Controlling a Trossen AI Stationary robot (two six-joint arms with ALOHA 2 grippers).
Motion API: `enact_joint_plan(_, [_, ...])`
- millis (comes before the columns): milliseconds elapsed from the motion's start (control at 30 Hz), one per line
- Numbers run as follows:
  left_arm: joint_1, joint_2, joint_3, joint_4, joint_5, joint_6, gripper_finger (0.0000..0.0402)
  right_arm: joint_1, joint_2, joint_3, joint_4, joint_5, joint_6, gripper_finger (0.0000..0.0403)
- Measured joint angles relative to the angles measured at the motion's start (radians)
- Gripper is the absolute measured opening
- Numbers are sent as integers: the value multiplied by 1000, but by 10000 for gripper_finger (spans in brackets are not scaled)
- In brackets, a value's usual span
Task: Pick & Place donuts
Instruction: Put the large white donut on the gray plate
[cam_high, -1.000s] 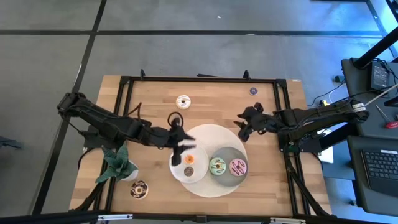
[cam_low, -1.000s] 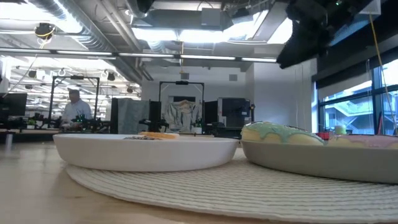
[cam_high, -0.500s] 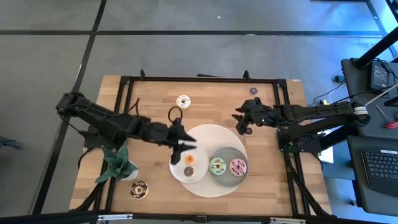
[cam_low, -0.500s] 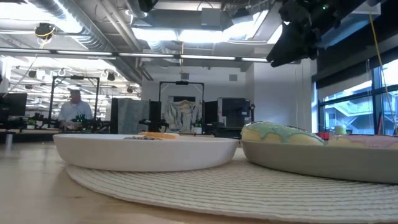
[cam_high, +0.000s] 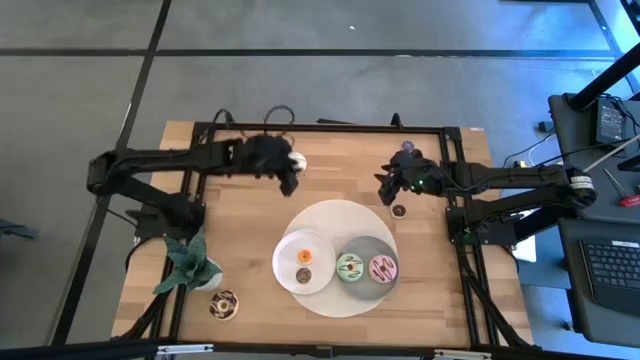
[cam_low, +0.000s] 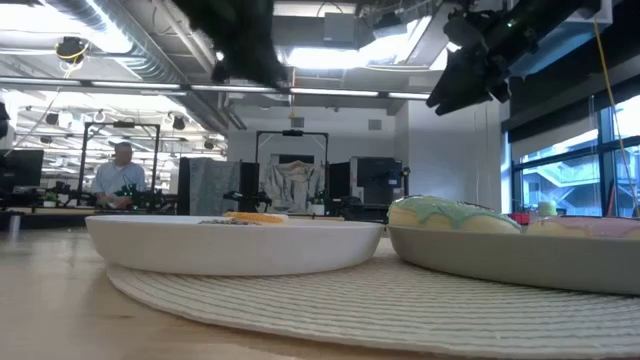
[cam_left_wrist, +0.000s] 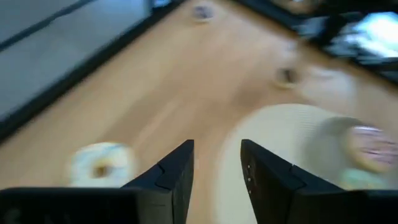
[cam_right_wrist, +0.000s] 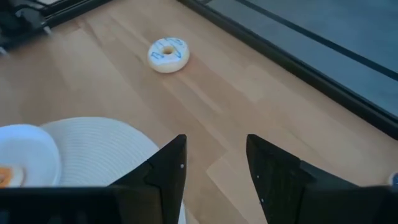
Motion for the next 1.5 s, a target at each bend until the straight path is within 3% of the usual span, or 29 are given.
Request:
enact_joint_plan(233, [265,81,0,-6,67,91,135,-81,0,0,20,0,3,168])
enact_joint_plan(433, [370,193,0,31,120,105,148,-151,0,0,43,0,2,168])
enact_joint_plan(700, [418,361,0,135,169,115,185,-203,0,0,60,1,3,168])
enact_joint_plan(900, [427,440,0,133,193,-3,212,-210,0,0,57,1,3,168])
enact_joint_plan(1233, [420,474,0,115,190,-48,214,-210,0,0,55,1,0,168])
enact_joint_plan(1500, [418,474,0,0,168,-45,214,-210,0,0,55,2,-3,168])
